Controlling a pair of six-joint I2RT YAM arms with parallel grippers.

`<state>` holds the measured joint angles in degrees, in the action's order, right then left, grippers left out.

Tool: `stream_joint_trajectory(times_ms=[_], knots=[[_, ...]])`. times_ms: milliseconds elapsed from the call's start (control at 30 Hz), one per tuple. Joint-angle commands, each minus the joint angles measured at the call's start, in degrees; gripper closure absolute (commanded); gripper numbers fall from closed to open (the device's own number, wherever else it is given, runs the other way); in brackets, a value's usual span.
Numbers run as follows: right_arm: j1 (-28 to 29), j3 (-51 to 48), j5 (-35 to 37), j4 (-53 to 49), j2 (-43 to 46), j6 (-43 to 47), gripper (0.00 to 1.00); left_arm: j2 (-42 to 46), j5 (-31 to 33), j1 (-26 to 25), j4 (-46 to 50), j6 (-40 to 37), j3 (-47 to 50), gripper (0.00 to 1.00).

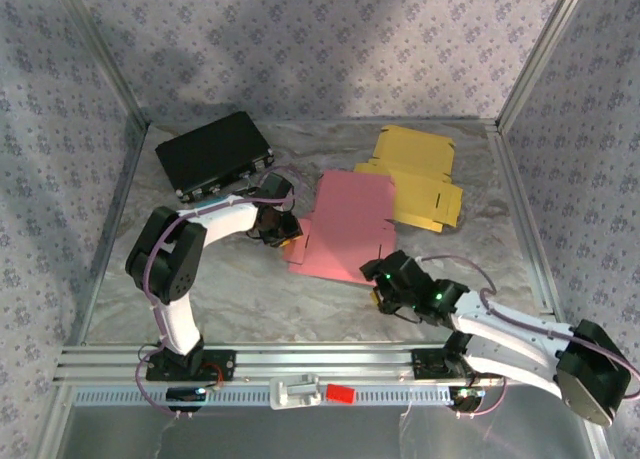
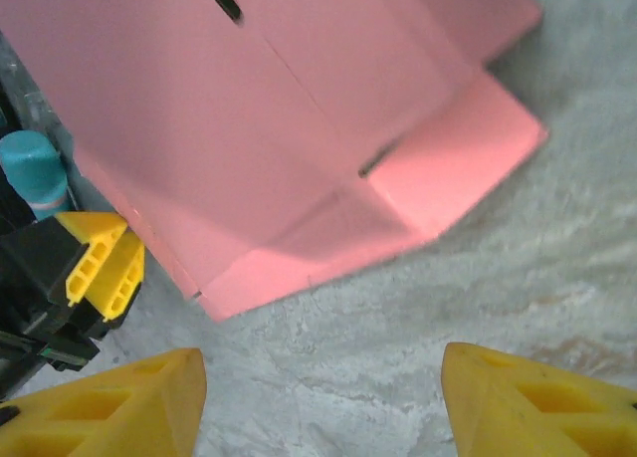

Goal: Fold the paper box

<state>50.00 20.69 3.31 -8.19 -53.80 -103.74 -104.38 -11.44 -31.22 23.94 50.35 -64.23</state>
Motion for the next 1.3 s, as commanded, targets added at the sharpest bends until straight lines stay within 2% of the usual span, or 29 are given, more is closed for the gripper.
stream_joint_trajectory(times_ms=[0, 267, 400, 500, 600, 833, 1000, 1167, 1267], knots=[[1.52, -2.44, 7.42, 7.96, -3.58, -7.42, 0.34, -0.73, -1.21, 0.42, 1.91, -1.04, -1.49, 0.7], [0.39, -2.49, 10.27, 17.94, -12.86, -6.55, 0.4, -0.48, -2.26, 0.85, 2.13, -1.81, -1.43, 0.7], [0.13, -4.49, 13.99, 21.06, -12.92, -5.59, 0.43, -0.3, -2.53, 0.97, 2.25, -2.13, -1.27, 0.7], [-0.54, -5.46, 16.58, 22.71, -11.6, -1.64, 0.46, -0.38, -2.97, 1.09, 2.28, -2.36, -1.32, 0.7], [-1.3, -7.96, 19.25, 29.23, -11.7, 1.76, 0.51, -0.6, -3.32, 1.08, 2.32, -2.55, -1.56, 0.7], [-5.97, -8.61, 16.62, 39.81, -16.23, 7.79, 0.6, -1.22, -3.75, 1.08, 2.51, -2.88, -1.76, 0.71], [-7.96, -6.89, 14.24, 45.33, -21.12, 9.56, 0.76, -1.49, -3.82, 1.08, 2.98, -3.24, -2.17, 0.72], [-8.91, -4.09, 13.42, 45.74, -22.35, 11.58, 1.0, -1.4, -3.67, 1.21, 3.41, -3.4, -2.58, 0.72], [-9.14, -0.97, 12.79, 39.81, -19.98, 11.92, 1.0, -0.14, -2.88, 1.12, 4.7, -3.61, -3.42, 0.71]])
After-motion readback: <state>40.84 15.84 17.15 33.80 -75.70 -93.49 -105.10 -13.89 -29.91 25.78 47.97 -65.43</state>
